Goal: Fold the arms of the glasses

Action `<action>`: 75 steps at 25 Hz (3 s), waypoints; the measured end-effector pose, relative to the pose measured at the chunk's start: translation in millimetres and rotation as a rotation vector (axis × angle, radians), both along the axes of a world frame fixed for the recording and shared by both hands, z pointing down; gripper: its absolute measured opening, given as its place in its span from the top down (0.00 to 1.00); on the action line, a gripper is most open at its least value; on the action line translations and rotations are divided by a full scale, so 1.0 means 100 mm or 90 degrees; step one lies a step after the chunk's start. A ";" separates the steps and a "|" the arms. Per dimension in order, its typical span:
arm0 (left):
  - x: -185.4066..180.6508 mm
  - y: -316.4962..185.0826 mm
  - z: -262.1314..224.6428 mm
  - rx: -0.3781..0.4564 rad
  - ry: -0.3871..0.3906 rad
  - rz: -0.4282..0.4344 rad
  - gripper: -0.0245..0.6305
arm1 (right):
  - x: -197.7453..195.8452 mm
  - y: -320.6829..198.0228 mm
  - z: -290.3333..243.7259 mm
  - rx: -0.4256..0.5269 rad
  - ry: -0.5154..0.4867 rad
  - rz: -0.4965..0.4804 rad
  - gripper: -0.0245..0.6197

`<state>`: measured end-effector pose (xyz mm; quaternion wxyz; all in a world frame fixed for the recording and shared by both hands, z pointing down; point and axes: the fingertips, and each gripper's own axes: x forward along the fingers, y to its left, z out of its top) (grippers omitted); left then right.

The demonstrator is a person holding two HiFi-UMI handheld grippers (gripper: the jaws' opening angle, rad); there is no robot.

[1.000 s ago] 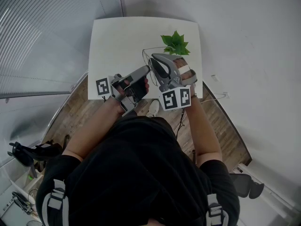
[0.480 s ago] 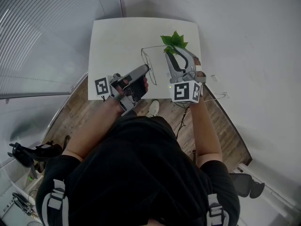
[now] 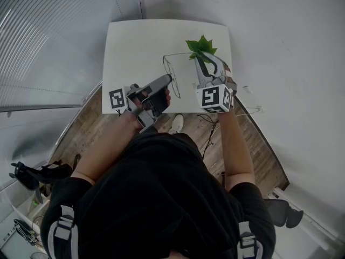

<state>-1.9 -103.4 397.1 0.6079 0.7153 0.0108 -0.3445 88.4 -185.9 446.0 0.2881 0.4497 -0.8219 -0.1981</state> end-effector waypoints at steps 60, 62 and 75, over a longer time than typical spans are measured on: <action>-0.50 -0.47 0.13 -0.025 -0.066 -0.150 0.95 | -0.89 0.68 -0.09 0.010 -0.032 -0.120 0.92; -0.51 -0.47 0.12 -0.025 -0.064 -0.151 0.95 | -0.92 0.70 -0.07 0.009 -0.030 -0.124 0.91; -0.51 -0.46 0.12 -0.023 -0.064 -0.153 0.95 | -1.00 0.76 0.00 -0.001 -0.024 -0.143 0.90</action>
